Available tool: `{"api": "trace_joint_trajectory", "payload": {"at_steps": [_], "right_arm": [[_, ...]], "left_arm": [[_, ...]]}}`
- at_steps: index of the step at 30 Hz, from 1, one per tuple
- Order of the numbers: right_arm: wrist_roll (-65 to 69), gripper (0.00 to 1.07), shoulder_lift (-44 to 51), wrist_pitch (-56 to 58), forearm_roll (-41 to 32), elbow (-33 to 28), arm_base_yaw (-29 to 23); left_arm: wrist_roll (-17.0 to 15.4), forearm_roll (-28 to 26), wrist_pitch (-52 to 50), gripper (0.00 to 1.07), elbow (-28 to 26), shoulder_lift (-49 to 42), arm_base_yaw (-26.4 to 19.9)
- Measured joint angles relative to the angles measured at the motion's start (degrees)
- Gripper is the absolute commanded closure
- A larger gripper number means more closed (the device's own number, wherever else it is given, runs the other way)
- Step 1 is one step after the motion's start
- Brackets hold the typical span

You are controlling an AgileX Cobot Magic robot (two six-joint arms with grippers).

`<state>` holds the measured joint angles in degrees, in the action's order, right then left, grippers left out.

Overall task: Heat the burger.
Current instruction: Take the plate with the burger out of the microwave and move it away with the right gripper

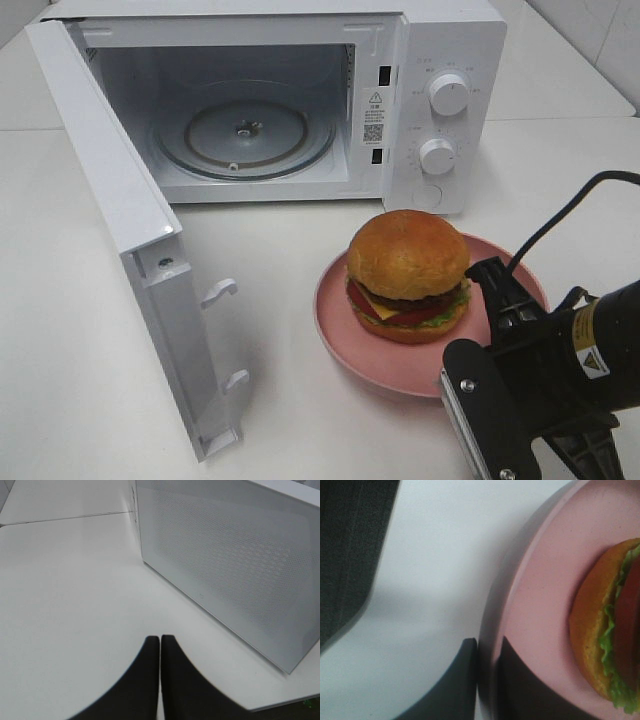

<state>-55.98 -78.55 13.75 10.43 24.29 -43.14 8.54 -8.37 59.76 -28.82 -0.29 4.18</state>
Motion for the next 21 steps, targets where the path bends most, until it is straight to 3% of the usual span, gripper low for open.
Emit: {"api": "trace_joint_trajectory", "payload": {"at_steps": [8, 12, 13, 15, 21], "right_arm": [[19.82, 1.07, 0.06, 1.95, 8.82, -2.69, 0.0], [40.85, 1.07, 0.06, 6.02, 22.86, -2.75, 0.0], [40.85, 1.07, 0.06, 6.02, 22.86, -2.75, 0.0], [57.41, 1.07, 0.06, 9.51, 31.74, -2.81, 0.0], [66.46, 1.07, 0.06, 9.97, 35.47, -2.81, 0.0]], "left_arm": [[0.0, 0.0, 0.0, 1.06, 0.0, 0.0, 0.0], [0.0, 0.0, 0.0, 1.06, 0.0, 0.0, 0.0], [0.0, 0.0, 0.0, 1.06, 0.0, 0.0, 0.0], [0.0, 0.0, 0.0, 1.06, 0.0, 0.0, 0.0], [0.0, 0.0, 0.0, 1.06, 0.0, 0.0, 0.0]]}}
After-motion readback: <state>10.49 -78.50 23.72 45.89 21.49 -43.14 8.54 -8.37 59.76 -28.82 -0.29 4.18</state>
